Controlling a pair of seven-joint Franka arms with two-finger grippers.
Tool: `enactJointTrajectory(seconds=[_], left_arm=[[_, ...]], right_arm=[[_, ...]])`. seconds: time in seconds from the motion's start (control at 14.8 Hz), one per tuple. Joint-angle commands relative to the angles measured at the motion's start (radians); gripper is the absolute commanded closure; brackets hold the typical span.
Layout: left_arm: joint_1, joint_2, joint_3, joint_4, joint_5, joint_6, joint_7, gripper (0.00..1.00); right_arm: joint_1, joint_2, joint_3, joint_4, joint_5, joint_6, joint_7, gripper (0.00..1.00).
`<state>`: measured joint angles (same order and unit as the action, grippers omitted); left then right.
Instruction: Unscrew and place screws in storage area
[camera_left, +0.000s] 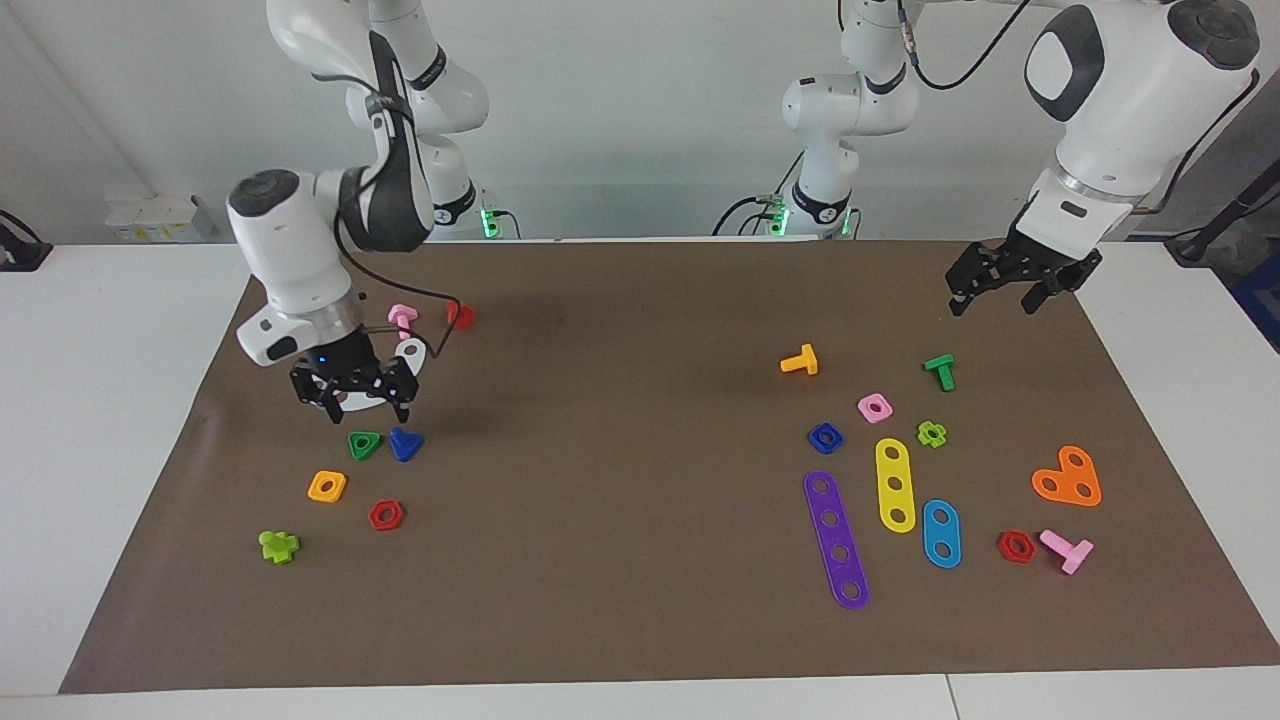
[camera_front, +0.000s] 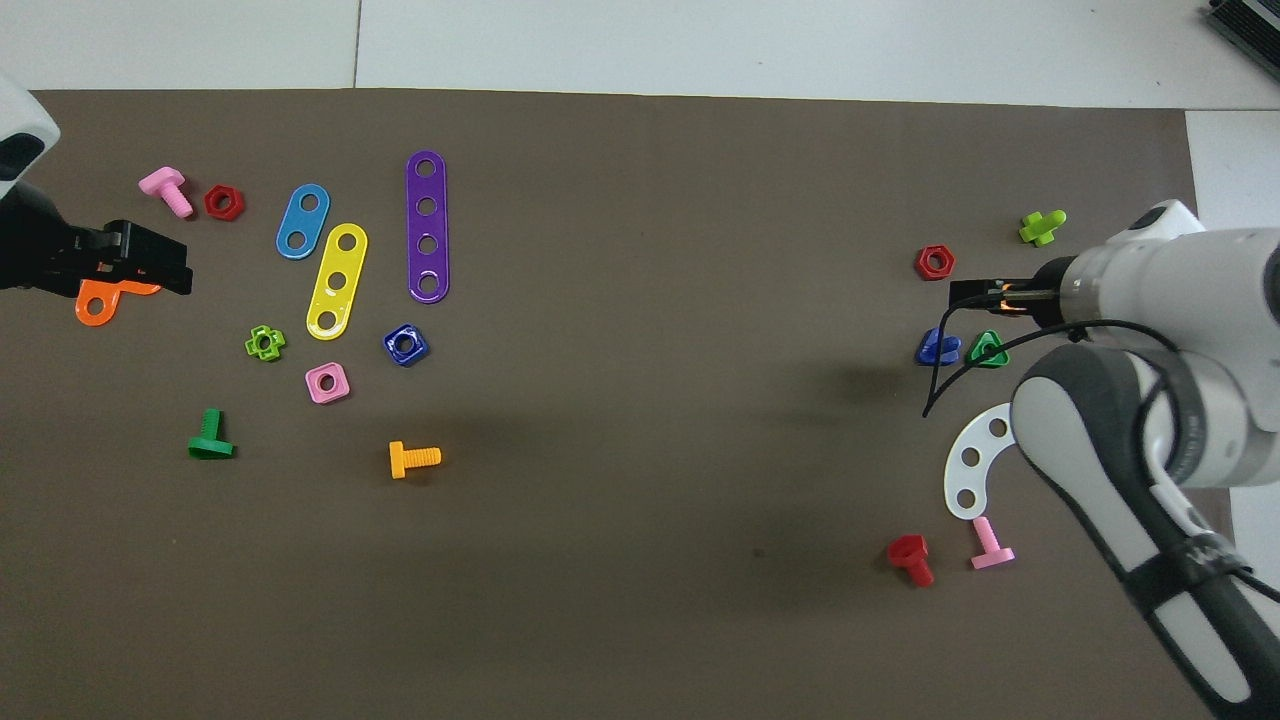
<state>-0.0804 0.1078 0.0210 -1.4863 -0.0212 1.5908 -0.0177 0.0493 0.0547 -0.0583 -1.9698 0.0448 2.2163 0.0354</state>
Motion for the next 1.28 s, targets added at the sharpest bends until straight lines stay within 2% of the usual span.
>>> enactJointTrajectory(seconds=[0.0,0.2,0.47,0.68,1.08,1.22], left_arm=[[0.014,-0.033,-0.010,-0.040,0.014,0.018,0.004,0.00],[0.014,-0.033,-0.012,-0.040,0.014,0.018,0.004,0.00],[0.014,-0.033,-0.010,-0.040,0.014,0.018,0.004,0.00],[0.014,-0.033,-0.010,-0.040,0.014,0.018,0.002,0.00],[0.014,-0.033,-0.010,-0.040,0.014,0.018,0.002,0.00],[0.014,-0.033,-0.012,-0.040,0.014,0.018,0.004,0.00]], right_arm=[[-0.034,-0.027,-0.011,0.178,-0.055,-0.272,0.047,0.00],[-0.039,-0.081,-0.012,0.255,-0.060,-0.446,0.089,0.00],[-0.039,-0.154,-0.012,0.276,-0.060,-0.559,0.127,0.00],[-0.045,-0.127,-0.008,0.304,-0.054,-0.576,0.144,0.00],[-0.034,-0.147,-0.005,0.267,-0.048,-0.581,0.136,0.00],[-0.026,-0.136,0.000,0.284,-0.095,-0.580,0.074,0.00]])
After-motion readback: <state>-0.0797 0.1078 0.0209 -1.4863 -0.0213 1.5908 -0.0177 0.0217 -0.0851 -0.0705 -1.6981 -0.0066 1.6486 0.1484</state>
